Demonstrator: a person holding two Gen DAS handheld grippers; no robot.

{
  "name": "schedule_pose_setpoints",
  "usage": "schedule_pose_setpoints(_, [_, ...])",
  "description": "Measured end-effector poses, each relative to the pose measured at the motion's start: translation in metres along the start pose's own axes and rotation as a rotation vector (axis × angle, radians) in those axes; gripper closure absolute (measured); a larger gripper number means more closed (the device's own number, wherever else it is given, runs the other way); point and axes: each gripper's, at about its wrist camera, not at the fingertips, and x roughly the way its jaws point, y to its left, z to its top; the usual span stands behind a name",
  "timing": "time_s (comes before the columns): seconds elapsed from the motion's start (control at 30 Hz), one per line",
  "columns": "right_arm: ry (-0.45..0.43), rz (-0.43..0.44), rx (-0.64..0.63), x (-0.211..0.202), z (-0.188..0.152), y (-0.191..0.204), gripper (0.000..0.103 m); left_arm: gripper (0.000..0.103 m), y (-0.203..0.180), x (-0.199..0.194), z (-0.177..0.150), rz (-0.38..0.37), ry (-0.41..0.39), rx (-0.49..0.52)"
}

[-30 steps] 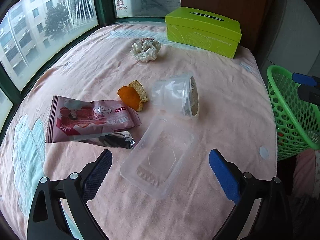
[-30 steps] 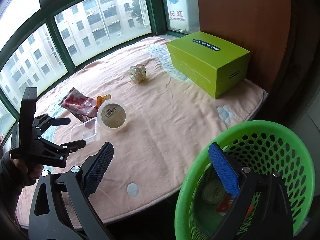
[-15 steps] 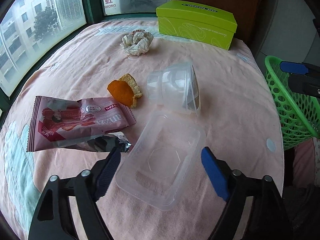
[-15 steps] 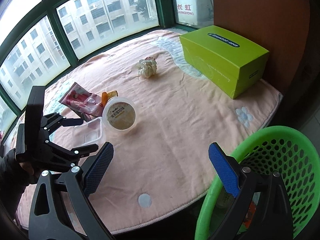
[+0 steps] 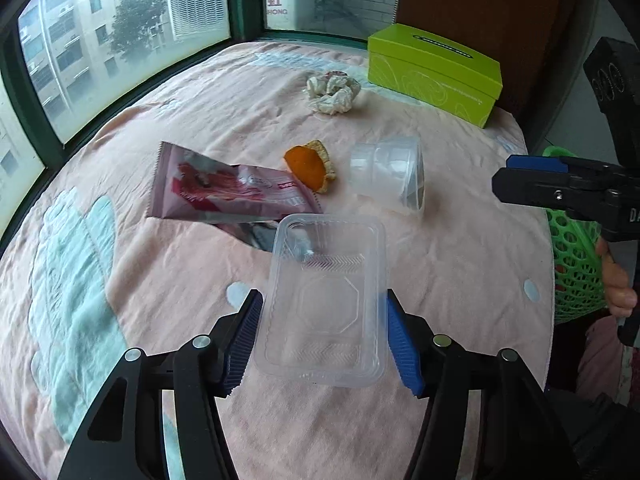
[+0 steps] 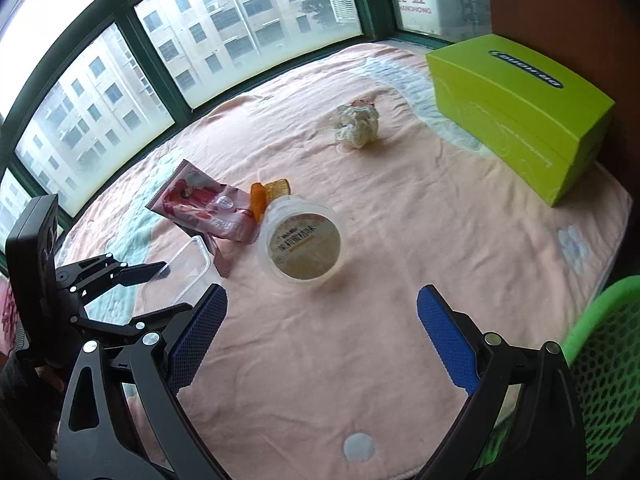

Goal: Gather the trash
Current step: 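Grasp the clear plastic cup with the right gripper while the left holds the tray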

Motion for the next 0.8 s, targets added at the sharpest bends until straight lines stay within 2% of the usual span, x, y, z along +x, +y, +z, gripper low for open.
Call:
schedule_pose_setpoints(0.3, [0.023,0.026,0.002,0.043,0.02,0.005,0.008,0.045,0.019,-0.034,-0.014,0.042,-0.054,-0.115])
schedule_pose_setpoints(0.47, [0.047,0.024,-0.005,0.063,0.024,0.004,0.009,0.046,0.019,-0.043,-0.018,0.048,-0.071,-0.142])
schedule_pose_setpoints(0.5, [0.056,0.024,-0.004,0.066,0.024,0.003,0.011,0.046,0.018,-0.044,-0.019,0.051,-0.071,-0.142])
schedule_pose_setpoints(0.63, [0.077,0.034,-0.009,0.069,0.019,0.004,0.035,0.046,0.012,-0.046,-0.02,0.062,-0.074,-0.142])
schedule_pose_setpoints(0.8, [0.053,0.032,-0.01,0.05,0.011,0.004,0.036,0.046,0.003,-0.048,-0.018,0.073,-0.078,-0.139])
